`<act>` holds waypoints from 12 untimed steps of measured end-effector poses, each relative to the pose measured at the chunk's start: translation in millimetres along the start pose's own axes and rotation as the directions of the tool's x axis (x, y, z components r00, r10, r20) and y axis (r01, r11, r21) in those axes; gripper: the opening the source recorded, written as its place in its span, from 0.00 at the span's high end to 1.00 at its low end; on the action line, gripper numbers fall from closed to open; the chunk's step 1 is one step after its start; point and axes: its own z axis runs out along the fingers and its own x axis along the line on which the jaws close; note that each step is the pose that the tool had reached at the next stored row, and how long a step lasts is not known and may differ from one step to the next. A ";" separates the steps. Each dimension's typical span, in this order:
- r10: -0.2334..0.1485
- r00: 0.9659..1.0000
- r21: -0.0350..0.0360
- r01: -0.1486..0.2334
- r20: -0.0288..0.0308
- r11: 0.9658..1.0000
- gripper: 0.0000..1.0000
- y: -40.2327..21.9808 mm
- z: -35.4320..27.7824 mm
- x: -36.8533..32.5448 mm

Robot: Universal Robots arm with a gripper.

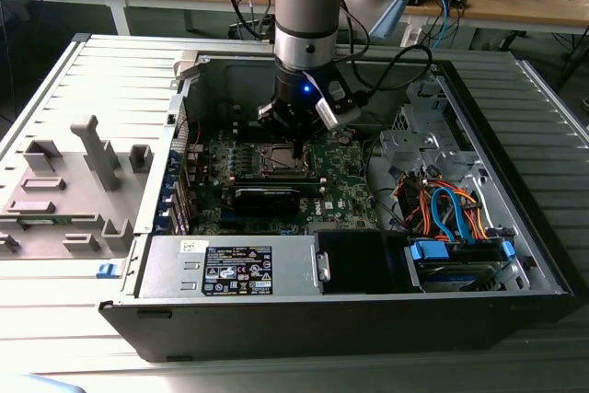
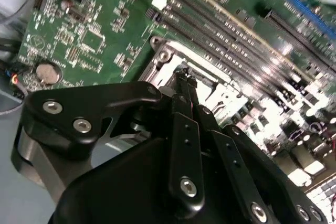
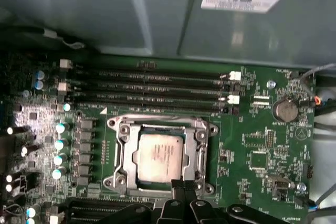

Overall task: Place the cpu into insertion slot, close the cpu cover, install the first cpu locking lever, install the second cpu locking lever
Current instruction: 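Install the second cpu locking lever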

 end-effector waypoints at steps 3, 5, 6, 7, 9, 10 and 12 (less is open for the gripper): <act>0.000 1.000 -0.002 0.000 -0.001 1.000 0.89 -6.5 5.6 0.5; 0.000 1.000 -0.003 0.000 -0.001 1.000 0.89 -10.5 8.0 0.8; 0.000 1.000 -0.003 0.000 -0.002 1.000 0.89 -12.2 8.8 0.9; 0.000 1.000 -0.003 0.000 -0.002 1.000 0.89 -14.9 10.0 1.1; 0.000 1.000 -0.003 0.000 -0.001 1.000 0.89 -17.7 12.8 2.4; 0.000 1.000 -0.003 0.000 -0.002 1.000 0.89 -18.2 13.9 4.1; 0.000 1.000 -0.003 0.000 -0.002 1.000 0.89 -18.6 15.2 7.2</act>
